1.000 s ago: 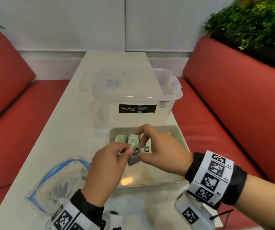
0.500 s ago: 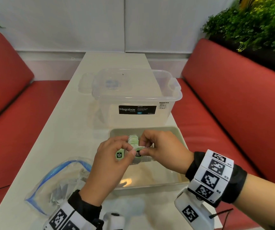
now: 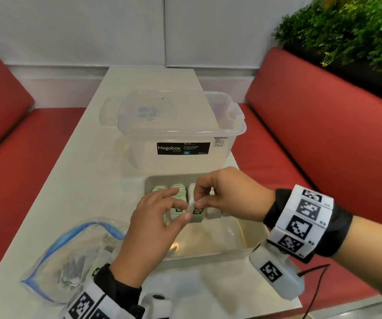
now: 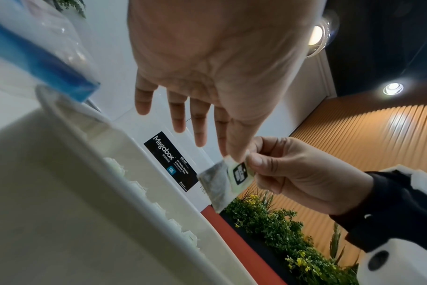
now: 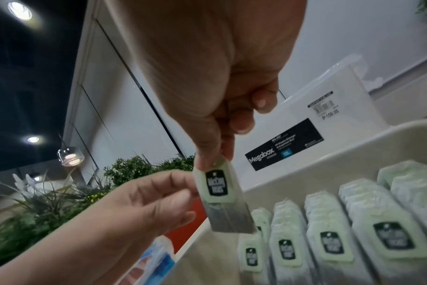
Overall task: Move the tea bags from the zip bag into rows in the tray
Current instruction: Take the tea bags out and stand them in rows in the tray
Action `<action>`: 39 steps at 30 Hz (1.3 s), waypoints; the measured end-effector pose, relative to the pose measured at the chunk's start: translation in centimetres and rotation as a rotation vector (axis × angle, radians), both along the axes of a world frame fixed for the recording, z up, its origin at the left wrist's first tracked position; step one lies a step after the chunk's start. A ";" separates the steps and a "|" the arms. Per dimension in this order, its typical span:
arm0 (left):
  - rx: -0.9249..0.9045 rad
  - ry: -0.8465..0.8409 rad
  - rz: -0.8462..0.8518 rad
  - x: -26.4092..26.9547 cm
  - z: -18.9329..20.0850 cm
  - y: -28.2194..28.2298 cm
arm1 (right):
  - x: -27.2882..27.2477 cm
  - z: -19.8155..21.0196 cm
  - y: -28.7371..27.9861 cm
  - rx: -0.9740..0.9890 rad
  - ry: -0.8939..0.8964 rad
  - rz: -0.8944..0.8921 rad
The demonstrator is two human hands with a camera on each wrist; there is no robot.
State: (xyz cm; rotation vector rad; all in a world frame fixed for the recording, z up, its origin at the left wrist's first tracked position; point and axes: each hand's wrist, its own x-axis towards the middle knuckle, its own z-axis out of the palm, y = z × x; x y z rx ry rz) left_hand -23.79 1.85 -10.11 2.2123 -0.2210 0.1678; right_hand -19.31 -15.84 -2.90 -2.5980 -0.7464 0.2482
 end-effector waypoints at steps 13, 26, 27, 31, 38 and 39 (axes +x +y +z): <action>0.287 -0.075 0.101 -1.0 -2.7 1.9 | 5.6 -2.3 -4.0 -0.745 0.073 0.036; 0.323 -0.076 0.107 -1.4 -3.7 2.2 | 8.1 -6.0 -3.2 -0.988 0.132 0.050; 0.320 -0.073 0.107 -1.4 -3.6 2.2 | 8.2 -6.1 -3.1 -0.991 0.131 0.050; 0.299 -0.057 0.111 -1.3 -3.5 2.3 | 8.6 -6.4 -2.8 -1.004 0.123 0.065; 0.282 -0.034 0.115 -1.4 -3.0 2.6 | 8.8 -6.5 -2.8 -1.020 0.120 0.066; 0.268 -0.041 0.122 -1.4 -2.8 2.8 | 8.8 -6.4 -2.9 -1.013 0.120 0.064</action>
